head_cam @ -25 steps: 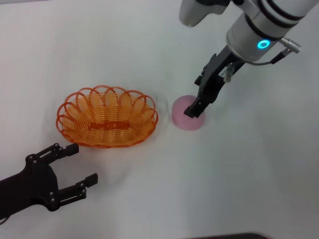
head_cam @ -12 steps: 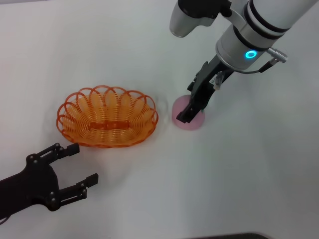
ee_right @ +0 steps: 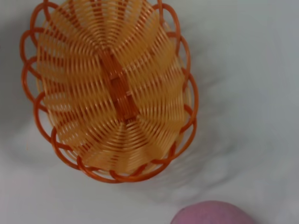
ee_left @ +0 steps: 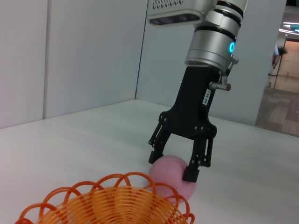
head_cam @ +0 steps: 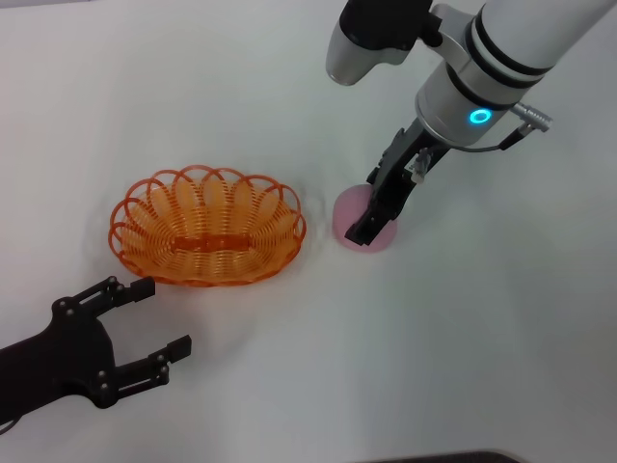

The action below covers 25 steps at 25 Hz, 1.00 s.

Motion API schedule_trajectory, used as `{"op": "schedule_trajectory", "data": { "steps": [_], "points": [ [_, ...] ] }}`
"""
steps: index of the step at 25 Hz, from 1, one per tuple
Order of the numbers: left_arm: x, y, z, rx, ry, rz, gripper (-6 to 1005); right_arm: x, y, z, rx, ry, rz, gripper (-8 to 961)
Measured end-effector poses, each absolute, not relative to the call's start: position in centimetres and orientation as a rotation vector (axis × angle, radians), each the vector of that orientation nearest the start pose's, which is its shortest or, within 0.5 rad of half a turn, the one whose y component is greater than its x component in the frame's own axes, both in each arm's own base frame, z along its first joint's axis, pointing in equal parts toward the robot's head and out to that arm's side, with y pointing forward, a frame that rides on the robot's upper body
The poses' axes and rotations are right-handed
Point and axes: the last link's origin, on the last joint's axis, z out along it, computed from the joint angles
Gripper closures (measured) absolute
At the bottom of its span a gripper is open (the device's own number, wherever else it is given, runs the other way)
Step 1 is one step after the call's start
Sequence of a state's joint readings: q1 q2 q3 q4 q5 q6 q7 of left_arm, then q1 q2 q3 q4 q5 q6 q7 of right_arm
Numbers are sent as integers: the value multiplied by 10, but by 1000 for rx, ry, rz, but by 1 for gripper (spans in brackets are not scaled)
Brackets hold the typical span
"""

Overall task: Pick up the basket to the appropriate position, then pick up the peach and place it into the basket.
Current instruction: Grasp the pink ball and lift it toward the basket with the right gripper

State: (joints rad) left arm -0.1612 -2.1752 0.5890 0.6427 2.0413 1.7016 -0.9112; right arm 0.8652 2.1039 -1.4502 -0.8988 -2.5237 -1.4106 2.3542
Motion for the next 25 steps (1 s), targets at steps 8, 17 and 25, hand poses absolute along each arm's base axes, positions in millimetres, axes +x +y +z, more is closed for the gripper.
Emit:
{"op": "schedule_trajectory", "data": {
  "steps": [8,17,25],
  "points": [
    [-330,197,-29,-2634,-506,-744,177,164,374,-66,-2817,721,-636,145],
    [-331,197,-29,-2636,-507,-741,177,165,376,-60,-2817,755,-608,458],
    [-332,197,-29,-2634,-509,-734,177,153,380,-31,-2855,812,-365,622]
  ]
}}
